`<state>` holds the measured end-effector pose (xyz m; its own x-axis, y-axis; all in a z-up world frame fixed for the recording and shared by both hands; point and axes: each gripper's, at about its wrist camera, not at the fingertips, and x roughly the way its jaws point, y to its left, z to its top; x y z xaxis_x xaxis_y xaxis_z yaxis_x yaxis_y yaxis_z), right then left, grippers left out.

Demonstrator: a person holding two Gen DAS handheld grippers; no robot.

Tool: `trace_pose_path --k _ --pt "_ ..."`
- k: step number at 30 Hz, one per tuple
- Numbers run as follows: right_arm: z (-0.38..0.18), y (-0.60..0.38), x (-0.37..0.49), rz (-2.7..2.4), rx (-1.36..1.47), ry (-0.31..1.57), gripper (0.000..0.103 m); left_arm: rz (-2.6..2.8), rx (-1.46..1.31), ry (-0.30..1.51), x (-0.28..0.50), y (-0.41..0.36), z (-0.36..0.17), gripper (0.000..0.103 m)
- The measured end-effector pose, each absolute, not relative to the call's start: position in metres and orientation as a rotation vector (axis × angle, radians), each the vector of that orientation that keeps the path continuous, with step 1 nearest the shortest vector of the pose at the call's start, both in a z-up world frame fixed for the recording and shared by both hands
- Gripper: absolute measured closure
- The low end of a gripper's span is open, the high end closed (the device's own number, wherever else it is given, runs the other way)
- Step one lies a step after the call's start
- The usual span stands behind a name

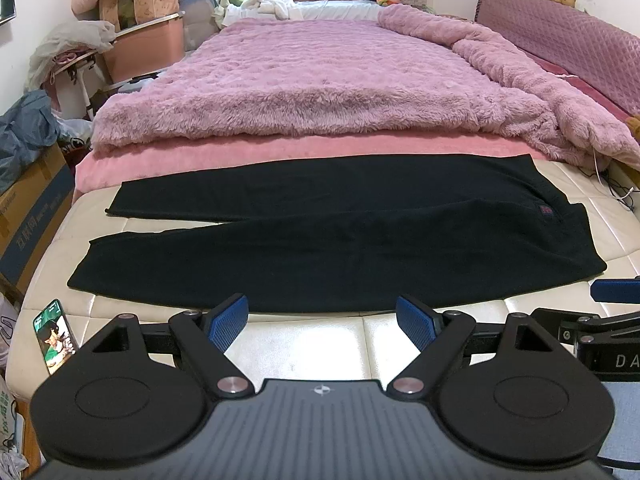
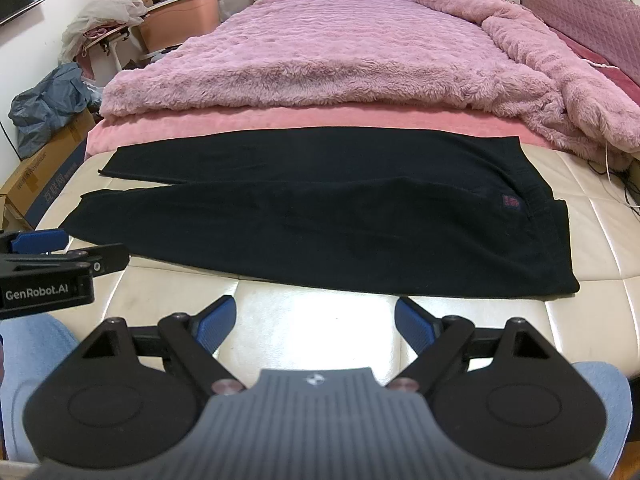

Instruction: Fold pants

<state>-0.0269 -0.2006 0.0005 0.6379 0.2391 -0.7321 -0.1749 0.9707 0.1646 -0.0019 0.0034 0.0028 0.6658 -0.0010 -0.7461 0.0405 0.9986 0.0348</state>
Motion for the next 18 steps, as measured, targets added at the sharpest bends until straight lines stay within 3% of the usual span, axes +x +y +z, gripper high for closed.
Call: trace_pose_path --k 18 --pt "0.0003 -0.2001 -0.0273 0.236 0.082 0.847 0.02 -0.024 0.052 0.84 -0.003 0.0031 0.0022 0.005"
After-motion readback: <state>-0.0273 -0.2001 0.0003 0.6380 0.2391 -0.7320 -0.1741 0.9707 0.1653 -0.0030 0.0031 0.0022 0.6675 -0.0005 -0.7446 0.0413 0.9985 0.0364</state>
